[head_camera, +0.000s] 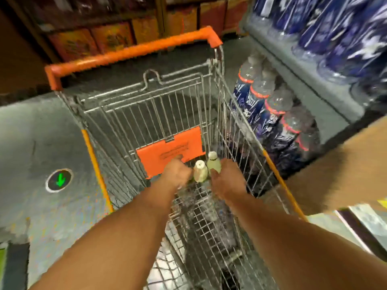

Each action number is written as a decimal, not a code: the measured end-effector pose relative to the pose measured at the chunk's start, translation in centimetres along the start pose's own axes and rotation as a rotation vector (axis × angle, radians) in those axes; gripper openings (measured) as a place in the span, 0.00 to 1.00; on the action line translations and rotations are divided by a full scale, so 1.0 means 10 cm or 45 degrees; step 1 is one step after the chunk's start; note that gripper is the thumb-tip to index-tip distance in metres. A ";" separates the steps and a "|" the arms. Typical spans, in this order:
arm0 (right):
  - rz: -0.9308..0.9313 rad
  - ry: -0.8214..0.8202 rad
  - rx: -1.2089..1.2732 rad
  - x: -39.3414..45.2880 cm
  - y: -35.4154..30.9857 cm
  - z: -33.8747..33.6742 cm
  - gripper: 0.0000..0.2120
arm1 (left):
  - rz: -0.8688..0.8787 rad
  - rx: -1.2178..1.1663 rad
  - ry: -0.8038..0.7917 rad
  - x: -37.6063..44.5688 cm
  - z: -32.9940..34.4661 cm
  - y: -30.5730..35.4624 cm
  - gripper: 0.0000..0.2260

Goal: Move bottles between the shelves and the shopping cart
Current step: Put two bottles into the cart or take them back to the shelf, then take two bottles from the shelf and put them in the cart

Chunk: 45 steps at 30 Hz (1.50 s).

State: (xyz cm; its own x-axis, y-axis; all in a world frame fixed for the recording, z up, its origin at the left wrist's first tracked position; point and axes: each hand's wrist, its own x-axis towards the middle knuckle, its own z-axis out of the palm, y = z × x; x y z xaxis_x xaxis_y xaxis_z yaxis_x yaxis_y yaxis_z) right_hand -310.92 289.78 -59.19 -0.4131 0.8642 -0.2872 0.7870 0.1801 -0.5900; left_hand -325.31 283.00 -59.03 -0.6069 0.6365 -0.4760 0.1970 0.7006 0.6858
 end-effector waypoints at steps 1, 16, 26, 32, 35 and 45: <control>-0.029 0.048 0.000 -0.21 -0.07 -0.14 0.18 | 0.067 0.071 -0.034 -0.18 -0.12 0.10 0.27; 0.242 0.869 -0.418 -4.09 -1.03 -3.16 0.28 | 1.293 0.859 -0.070 -4.05 -1.44 2.39 0.31; 0.803 1.333 -0.423 -7.91 0.26 -4.28 0.33 | 2.056 0.780 -0.379 -7.60 -0.17 2.84 0.33; 1.090 1.503 -0.431 -10.25 0.88 -4.24 0.29 | 2.298 0.683 -0.657 -9.82 0.55 2.43 0.30; 1.205 1.581 -0.402 -11.25 1.15 -4.15 0.32 | 2.370 0.658 -0.829 -10.75 0.90 2.14 0.30; 1.582 1.665 -0.331 -13.57 2.15 -4.21 0.36 | 2.511 0.619 -1.158 -13.16 2.09 1.53 0.34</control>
State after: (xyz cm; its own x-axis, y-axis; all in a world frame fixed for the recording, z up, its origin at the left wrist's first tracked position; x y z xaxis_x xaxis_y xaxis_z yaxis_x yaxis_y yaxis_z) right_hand -218.67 196.17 -1.11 0.8855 0.2861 0.3661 0.4191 -0.8321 -0.3633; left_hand -226.36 216.73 2.61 0.9226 0.2582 0.2867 0.1318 -0.9092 0.3948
